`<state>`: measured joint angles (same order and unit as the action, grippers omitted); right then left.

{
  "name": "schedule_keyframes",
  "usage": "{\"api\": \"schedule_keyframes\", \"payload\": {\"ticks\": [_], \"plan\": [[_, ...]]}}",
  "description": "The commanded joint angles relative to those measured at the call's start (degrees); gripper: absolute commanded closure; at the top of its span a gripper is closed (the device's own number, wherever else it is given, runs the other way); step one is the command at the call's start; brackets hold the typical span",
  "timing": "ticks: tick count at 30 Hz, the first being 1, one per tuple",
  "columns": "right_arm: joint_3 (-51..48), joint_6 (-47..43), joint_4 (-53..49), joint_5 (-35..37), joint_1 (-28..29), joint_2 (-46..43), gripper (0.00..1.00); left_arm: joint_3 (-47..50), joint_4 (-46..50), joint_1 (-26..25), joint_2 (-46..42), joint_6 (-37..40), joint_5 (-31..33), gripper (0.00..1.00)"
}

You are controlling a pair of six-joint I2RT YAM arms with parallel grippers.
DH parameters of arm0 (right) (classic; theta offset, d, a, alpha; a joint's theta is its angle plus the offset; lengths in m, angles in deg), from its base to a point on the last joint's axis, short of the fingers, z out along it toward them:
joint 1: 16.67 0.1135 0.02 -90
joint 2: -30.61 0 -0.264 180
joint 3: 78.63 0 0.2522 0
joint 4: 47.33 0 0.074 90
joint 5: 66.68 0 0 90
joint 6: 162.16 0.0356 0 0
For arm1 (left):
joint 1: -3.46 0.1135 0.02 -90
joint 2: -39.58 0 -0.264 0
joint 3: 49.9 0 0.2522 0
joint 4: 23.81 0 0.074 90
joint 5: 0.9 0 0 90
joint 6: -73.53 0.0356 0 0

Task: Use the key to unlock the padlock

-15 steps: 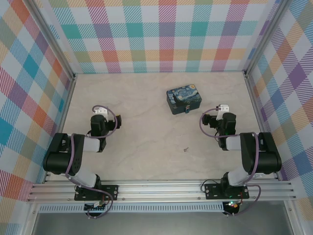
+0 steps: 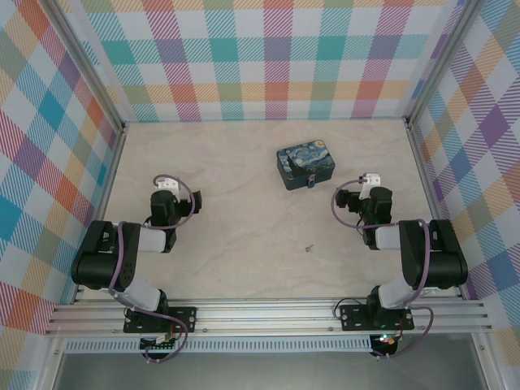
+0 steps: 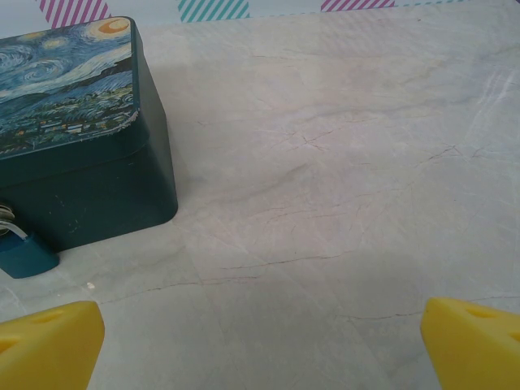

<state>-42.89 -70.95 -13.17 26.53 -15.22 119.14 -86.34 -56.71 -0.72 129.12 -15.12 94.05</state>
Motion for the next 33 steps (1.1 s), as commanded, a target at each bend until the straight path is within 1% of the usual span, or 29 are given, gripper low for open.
{"api": "schedule_keyframes", "payload": {"ticks": [1,4,7,9,12,14,15,18,21,24,25,28,30,33], "plan": [[0.96,0.15,0.94,0.12,-0.4,-0.47,0.0,-1.16,-0.46,0.47,0.4,0.41,-0.73,0.0],[0.88,0.13,1.03,0.12,-0.4,-0.54,0.0,-1.15,-0.43,0.49,0.33,0.33,-0.42,0.0],[0.94,0.53,0.31,0.61,-0.41,-1.56,0.0,-1.12,0.49,0.46,-1.25,-1.23,2.81,0.0],[1.5,0.59,-2.48,1.07,-0.41,-3.81,0.0,-1.82,4.83,0.49,-4.79,-1.34,3.64,0.0],[3.22,1.29,-9.96,1.95,-0.41,-8.49,0.0,-4.83,16.11,0.49,-10.79,-3.39,5.47,0.0],[4.77,1.97,-16.8,1.08,-0.38,-11.82,0.0,-6.8,23.27,0.49,-14.38,-7.83,6.79,0.0],[5.49,2.82,-19.31,0.87,-0.37,-13.07,0.0,-7.24,25.12,0.53,-15.89,-10.14,6.84,0.0],[8.25,5.95,-28.12,-0.38,-0.39,-17.42,0.0,-7.71,29.13,0.51,-20.43,-15.8,3.07,0.0],[10.93,9.99,-35.84,-2.87,-0.34,-20.62,0.0,-9.96,35.05,0.58,-23.29,-20.18,-2.58,0.0],[12.81,13.27,-38.95,-10.0,-0.36,-21.86,0.0,-12.16,38.7,0.32,-23.77,-23.81,-9.48,0.0],[13.9,14.54,-40.22,-11.88,-0.32,-21.42,0.0,-12.62,39.06,-0.15,-23.48,-25.13,-11.46,0.0],[18.02,16.39,-44.12,-16.12,-0.32,-18.41,0.0,-13.83,38.68,-3.84,-21.61,-27.76,-13.92,0.0],[20.69,17.34,-45.05,-18.09,-0.34,-15.96,0.0,-15.26,37.29,-6.92,-18.75,-29.14,-15.8,0.0],[24.59,18.3,-44.98,-18.84,-0.38,-11.54,0.0,-19.16,35.0,-10.41,-12.07,-31.95,-20.72,0.0]]}}
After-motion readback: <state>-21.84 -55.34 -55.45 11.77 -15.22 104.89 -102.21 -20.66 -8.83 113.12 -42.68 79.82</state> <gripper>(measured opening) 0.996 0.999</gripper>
